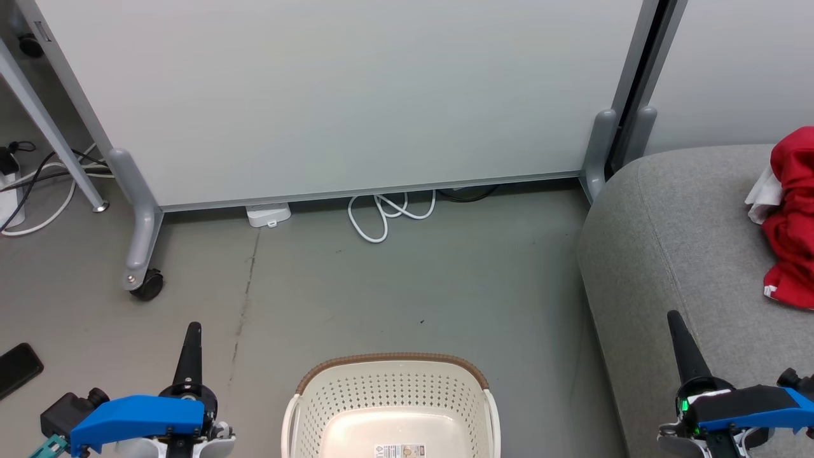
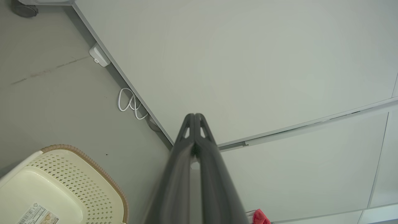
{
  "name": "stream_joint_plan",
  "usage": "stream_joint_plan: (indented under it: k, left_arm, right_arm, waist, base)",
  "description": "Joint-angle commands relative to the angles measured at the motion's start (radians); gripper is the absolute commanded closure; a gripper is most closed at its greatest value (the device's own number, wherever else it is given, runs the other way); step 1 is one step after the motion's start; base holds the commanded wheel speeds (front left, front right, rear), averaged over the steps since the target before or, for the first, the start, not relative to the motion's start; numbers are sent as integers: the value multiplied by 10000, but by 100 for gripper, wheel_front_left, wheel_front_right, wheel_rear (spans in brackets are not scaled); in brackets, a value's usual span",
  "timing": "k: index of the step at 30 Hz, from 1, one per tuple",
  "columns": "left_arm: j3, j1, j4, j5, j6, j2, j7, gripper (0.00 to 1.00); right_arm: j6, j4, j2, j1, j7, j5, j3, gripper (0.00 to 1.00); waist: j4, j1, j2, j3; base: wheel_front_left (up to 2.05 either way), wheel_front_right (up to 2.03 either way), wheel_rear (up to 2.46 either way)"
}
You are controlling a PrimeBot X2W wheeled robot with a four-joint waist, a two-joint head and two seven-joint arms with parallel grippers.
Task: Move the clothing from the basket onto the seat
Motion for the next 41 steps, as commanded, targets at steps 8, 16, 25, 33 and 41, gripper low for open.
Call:
stream_joint_plan:
  k: [8, 16, 25, 33, 41]
  left_arm:
    - [255, -283, -236, -775, -22, -61, 266, 100]
    - [393, -319, -330, -1288, -23, -106, 415, 100]
    - [561, -356, -432, -1907, -26, -164, 609, 100]
    - [701, -396, -526, -2421, -27, -205, 777, 100]
    - [837, -411, -608, -2912, -29, -254, 918, 100]
  right_arm:
    - [6, -118, -80, -276, 181, 996, -31, 100]
    - [6, -122, -82, -312, 294, 1634, -37, 100]
    - [6, -133, -86, -377, 434, 2406, -43, 100]
    - [7, -139, -90, -426, 561, 3051, -47, 100]
    - [7, -140, -92, -465, 657, 3654, -52, 100]
  waist:
    - [-79, 0, 0, 18]
    - [-143, 0, 0, 32]
    - [-226, 0, 0, 50]
    - [-299, 0, 0, 66]
    - [-372, 0, 0, 82]
  base:
    - [0, 0, 0]
    - [0, 0, 0]
    - [0, 0, 0]
    - [0, 0, 0]
    - [0, 0, 0]
